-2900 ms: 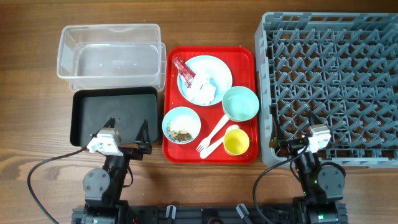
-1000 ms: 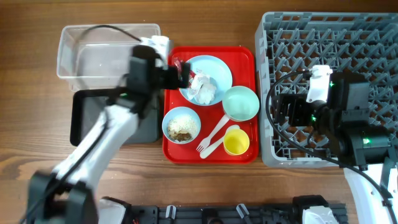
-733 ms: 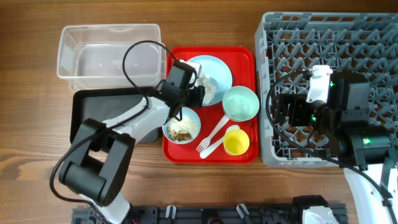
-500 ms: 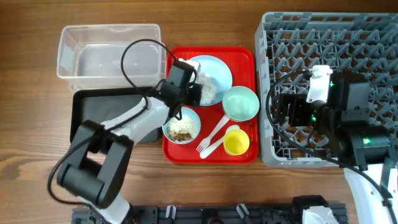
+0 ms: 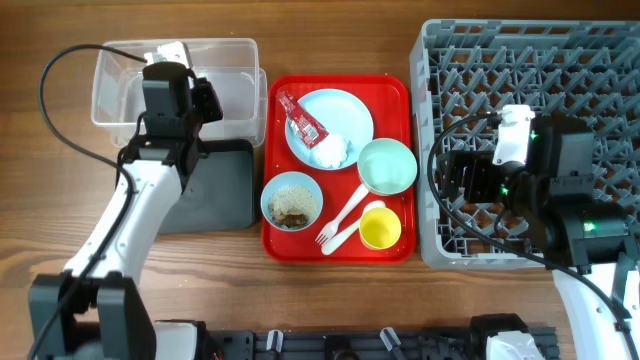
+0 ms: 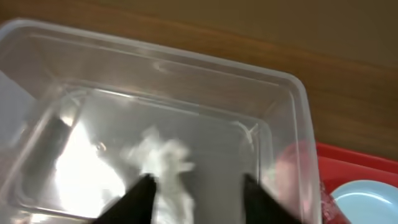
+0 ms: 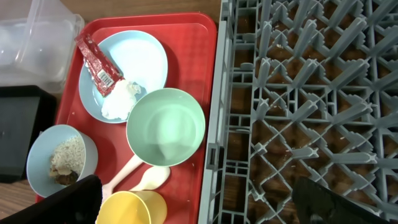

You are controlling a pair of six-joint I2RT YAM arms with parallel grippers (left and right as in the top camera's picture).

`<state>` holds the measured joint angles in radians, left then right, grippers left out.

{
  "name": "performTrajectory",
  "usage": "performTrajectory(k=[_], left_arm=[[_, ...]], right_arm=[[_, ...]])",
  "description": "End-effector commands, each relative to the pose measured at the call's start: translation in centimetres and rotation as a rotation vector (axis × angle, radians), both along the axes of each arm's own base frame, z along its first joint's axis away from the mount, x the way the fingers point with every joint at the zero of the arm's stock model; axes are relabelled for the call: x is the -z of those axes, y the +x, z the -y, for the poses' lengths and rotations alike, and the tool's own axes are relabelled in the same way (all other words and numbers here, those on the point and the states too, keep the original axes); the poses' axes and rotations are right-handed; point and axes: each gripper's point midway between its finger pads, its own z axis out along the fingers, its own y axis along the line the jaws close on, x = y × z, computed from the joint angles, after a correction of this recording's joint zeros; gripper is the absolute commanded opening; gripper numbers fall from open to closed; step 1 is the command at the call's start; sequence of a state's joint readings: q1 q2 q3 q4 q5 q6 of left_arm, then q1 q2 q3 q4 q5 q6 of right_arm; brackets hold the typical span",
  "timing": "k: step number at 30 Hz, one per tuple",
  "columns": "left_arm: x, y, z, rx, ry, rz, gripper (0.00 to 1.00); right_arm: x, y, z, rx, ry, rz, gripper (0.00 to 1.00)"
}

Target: Sort waste into correct bins and load items into the dishwasher rack

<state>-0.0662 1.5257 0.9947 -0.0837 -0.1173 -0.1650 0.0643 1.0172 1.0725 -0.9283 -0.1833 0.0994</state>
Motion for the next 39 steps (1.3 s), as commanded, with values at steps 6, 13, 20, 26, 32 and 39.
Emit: performTrajectory(k=[6,13,20,26,32,39], left_arm=[[0.3,-2.1,12.1,0.182,-0.234,-0.057,0.59],[8.6,-3.3,18.1,0.108,-0.345,-0.235,0.70],[13.4,-2.2,19.4,0.118,-0.341,-0.257,0.73],[15.0,-2.3,19.5,0.104,-0.342,-0.280,0.72],[16.6,-2.5,19.3,0.094,-0.327,-0.304,0.47],[16.6,-2.5,19.3,0.094,-0.326,-0.305,0.04]], right_arm=[[-0.8,0.2,-0.2,-0.021,0.003,0.022,1.00],[-0.8,0.2,-0.2,-0.021,0.003,0.023,0.99],[-0.8,0.2,-0.2,-0.021,0.003,0.022,1.00],[-0.8,0.2,-0.2,-0.022,0.003,0.023,1.00],[-0.8,0.2,-0.2,-0.021,0.003,0.022,1.00],[-0.8,0.2,-0.2,-0.022,0.003,0.023,1.00]])
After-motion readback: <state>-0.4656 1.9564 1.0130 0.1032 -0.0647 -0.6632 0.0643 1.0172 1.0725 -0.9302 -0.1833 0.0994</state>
